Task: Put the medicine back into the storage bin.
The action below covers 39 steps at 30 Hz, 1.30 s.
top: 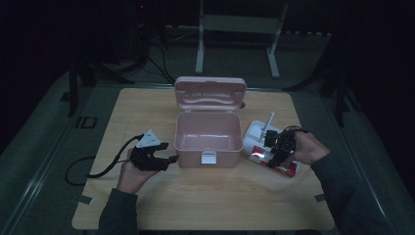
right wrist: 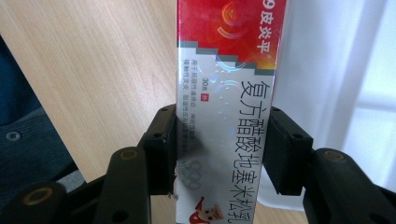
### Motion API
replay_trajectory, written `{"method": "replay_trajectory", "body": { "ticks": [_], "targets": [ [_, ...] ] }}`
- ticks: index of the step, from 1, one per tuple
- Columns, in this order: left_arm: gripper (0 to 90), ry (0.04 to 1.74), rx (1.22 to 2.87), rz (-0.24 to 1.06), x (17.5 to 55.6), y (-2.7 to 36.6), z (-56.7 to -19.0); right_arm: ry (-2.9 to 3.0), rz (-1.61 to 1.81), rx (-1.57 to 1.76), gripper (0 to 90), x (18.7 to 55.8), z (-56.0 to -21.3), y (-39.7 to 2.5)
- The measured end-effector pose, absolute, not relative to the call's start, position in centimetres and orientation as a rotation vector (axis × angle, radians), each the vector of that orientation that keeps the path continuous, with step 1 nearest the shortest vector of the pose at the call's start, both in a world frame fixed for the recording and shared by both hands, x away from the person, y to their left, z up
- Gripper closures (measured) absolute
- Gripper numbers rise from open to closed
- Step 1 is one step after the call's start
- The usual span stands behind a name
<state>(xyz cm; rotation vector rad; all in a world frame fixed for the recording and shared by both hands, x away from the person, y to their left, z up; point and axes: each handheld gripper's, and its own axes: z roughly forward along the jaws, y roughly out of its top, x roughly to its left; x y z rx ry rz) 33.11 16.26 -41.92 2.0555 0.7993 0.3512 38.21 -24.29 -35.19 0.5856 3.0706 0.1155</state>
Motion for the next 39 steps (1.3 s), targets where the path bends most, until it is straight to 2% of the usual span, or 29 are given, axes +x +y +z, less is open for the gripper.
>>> {"method": "replay_trajectory", "body": {
  "ticks": [16, 39],
  "targets": [
    [35.4, 0.796, 2.060, 0.353, 33.1, 16.2, -42.0, 3.053, 0.111, 0.423, 51.1, 40.3, -30.9, -20.6],
    [35.5, 0.794, 2.054, 0.353, 33.0, 16.1, -42.0, 3.110, 0.066, 0.129, 51.1, 42.5, -29.9, -11.1]
  ]
}}
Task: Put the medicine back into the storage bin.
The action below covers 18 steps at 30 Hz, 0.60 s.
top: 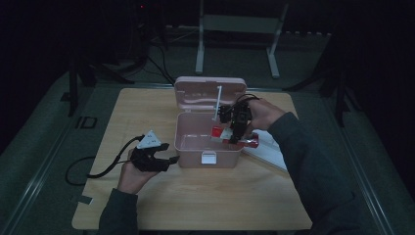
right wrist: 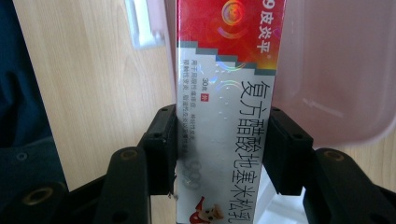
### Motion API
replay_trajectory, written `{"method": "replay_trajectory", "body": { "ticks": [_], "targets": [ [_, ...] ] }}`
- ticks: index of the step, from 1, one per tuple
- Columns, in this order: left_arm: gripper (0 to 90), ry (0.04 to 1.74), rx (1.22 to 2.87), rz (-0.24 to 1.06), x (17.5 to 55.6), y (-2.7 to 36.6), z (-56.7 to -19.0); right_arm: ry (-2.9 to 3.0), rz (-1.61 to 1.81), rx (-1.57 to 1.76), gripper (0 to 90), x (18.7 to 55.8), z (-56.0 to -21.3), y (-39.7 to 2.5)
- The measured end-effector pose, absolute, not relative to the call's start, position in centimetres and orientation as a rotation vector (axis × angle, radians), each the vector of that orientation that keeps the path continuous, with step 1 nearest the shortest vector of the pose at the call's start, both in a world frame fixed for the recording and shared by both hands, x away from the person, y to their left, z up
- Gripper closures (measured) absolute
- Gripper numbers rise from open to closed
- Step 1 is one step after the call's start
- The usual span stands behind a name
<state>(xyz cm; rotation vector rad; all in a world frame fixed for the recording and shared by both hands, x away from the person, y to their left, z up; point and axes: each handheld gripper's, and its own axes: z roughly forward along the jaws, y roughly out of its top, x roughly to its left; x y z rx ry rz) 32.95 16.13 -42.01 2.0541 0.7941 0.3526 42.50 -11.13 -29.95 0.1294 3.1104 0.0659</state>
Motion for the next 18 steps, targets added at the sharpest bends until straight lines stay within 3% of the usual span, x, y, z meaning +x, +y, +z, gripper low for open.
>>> {"method": "replay_trajectory", "body": {
  "ticks": [18],
  "targets": [
    [35.5, 0.792, 2.062, 0.349, 33.0, 16.0, -42.1, 3.140, 0.043, 0.040, 51.1, 43.5, -32.1, -7.5]
  ]
}}
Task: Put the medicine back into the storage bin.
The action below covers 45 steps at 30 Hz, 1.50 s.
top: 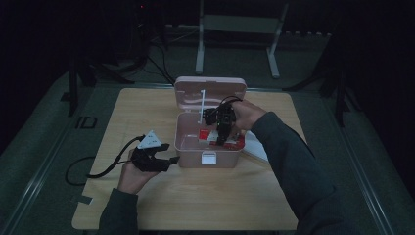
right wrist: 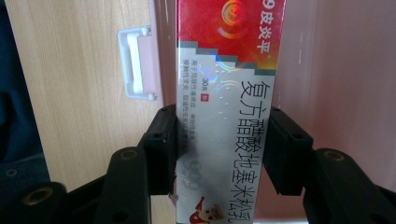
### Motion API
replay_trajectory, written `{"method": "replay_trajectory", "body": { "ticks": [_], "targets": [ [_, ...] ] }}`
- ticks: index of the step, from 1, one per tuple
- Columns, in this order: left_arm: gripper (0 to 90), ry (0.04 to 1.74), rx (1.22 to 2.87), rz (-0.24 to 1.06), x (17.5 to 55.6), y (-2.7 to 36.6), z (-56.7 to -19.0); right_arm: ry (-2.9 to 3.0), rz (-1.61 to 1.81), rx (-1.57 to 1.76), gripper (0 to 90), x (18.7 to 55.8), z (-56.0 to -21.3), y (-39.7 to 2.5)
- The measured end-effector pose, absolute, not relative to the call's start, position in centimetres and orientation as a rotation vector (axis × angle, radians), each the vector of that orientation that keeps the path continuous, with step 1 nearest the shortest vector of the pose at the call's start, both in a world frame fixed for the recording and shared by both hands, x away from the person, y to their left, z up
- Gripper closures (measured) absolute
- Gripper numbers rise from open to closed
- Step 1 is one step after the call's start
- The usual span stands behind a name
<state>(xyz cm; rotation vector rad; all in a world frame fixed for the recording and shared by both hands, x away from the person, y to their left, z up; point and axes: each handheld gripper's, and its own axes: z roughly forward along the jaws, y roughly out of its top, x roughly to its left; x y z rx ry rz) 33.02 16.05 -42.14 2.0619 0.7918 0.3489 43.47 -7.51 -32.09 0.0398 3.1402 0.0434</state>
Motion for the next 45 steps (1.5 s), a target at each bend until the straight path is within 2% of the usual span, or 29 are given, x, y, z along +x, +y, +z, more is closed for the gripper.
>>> {"method": "replay_trajectory", "body": {
  "ticks": [19, 45],
  "targets": [
    [35.5, 0.798, 2.058, 0.346, 33.1, 16.1, -42.3, 3.149, -0.004, -0.060, 51.0, 42.7, -33.2, -5.7],
    [35.5, 0.798, 2.063, 0.348, 33.1, 16.1, -42.4, 3.157, -0.012, -0.068, 50.2, 42.6, -33.5, -5.5]
  ]
}}
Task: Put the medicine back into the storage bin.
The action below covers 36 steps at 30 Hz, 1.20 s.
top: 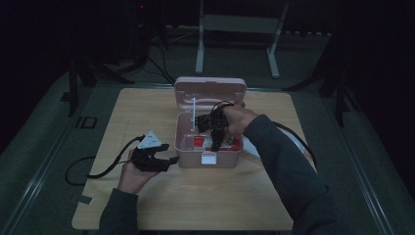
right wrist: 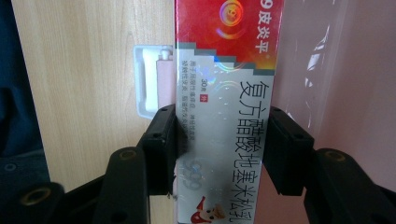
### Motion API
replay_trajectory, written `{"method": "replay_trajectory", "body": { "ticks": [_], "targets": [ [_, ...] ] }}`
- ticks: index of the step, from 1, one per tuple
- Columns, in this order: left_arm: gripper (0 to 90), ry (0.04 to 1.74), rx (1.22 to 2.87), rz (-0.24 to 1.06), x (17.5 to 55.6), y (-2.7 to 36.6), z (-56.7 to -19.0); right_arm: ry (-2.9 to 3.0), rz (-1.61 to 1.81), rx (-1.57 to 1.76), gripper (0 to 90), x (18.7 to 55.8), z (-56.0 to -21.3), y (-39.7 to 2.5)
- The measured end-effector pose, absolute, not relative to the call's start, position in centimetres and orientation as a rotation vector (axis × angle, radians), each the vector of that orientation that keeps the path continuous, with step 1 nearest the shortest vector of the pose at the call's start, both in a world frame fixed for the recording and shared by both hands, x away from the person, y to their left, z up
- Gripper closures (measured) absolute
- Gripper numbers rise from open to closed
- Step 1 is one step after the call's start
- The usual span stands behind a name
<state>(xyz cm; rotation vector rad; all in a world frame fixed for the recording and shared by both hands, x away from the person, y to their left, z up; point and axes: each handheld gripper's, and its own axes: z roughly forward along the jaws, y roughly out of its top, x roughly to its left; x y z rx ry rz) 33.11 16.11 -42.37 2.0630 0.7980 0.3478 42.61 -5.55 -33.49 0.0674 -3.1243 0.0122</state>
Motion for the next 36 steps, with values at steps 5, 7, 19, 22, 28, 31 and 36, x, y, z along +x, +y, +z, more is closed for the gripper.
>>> {"method": "replay_trajectory", "body": {
  "ticks": [5, 7, 19, 22, 28, 31, 36],
  "targets": [
    [35.5, 0.799, 2.065, 0.347, 33.1, 16.1, -42.4, -3.092, -0.005, 0.017, 43.5, 42.8, -33.6, -5.4],
    [35.4, 0.801, 2.062, 0.348, 33.1, 16.2, -42.4, -3.086, -0.015, 0.008, 43.0, 42.8, -33.5, -5.3],
    [35.5, 0.801, 2.060, 0.349, 33.1, 16.2, -42.3, -3.129, -0.028, -0.004, 44.2, 42.5, -32.0, -7.0],
    [35.5, 0.803, 2.060, 0.348, 33.1, 16.2, -42.4, -3.136, -0.050, -0.037, 44.8, 42.6, -31.4, -8.2],
    [35.5, 0.803, 2.060, 0.348, 33.1, 16.2, -42.4, -3.153, -0.095, -0.119, 44.8, 43.0, -30.6, -11.3],
    [35.5, 0.803, 2.060, 0.350, 33.1, 16.2, -42.4, -3.165, -0.107, -0.170, 44.9, 43.0, -30.3, -13.3],
    [35.5, 0.802, 2.058, 0.346, 33.1, 16.1, -42.4, -3.169, -0.127, -0.257, 44.8, 43.0, -30.0, -16.3]
  ]
}}
